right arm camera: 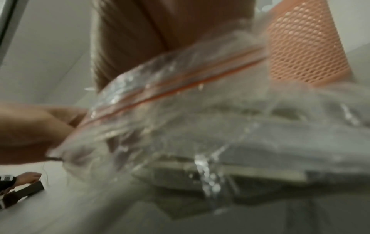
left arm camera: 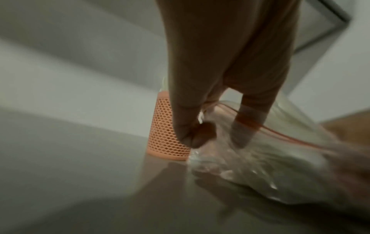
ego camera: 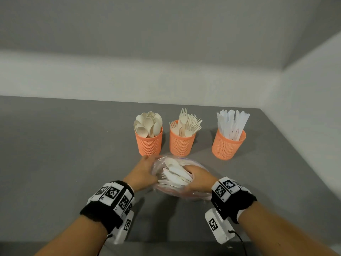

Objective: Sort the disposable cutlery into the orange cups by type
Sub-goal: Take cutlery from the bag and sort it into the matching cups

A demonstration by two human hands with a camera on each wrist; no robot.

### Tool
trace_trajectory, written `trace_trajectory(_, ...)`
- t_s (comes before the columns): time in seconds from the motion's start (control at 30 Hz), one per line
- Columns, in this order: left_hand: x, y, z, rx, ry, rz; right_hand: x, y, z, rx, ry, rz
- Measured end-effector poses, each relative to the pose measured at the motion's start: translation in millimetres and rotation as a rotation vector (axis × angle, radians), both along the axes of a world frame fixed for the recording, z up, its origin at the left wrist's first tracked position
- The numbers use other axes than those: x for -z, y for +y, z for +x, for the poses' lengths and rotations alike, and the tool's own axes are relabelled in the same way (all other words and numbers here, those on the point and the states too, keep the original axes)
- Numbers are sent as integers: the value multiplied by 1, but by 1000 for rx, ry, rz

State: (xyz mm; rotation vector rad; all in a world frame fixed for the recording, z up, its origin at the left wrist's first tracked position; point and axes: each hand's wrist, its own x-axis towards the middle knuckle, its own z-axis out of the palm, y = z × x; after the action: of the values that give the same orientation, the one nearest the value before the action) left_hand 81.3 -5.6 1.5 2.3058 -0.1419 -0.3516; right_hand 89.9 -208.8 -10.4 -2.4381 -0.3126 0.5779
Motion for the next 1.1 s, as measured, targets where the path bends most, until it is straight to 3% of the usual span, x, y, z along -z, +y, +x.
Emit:
trace_trajectory(0.07, 2, -3, 0, -14, 9, 36, -4, 3, 3, -23, 57, 0)
trace_trajectory(0.17, -1, -11, 3, -98, 91, -310, -4, 10, 4, -28, 60, 79)
trace_trajectory(0.23, -4, -15, 7, -141, 14, -352, -4, 11, 5, 8, 41, 148)
trace_trajectory(0.33, -6, -7, 11, -151, -161, -29, -11, 3, 8, 106, 42, 241)
trace_trajectory(0.5, -1, -6, 10, 58, -85, 558, -18, -6, 6, 188, 79, 440)
trace_trajectory(0.6, -13, -20, 1, 184, -172, 433, -23, -4, 6, 277, 36, 554)
trace_trajectory(0.67, -21, -30, -4, 314, -122, 406, -28, -4, 7, 329, -40, 627)
trace_trajectory(0.73, -13, -38, -10, 393, -23, 567, -36, -5, 11, 391, -117, 703)
trace_trajectory(0.83, 6, -44, -14, 407, -5, 739, -51, -9, 18, 457, -176, 876)
trace_trajectory(0.93, 5, -42, -8, 404, 28, 557, -63, -15, 20, 481, -172, 1003)
trace_trajectory(1.1, -46, -58, -2, 250, 43, -285, -71, -6, 14, 489, -89, 1100)
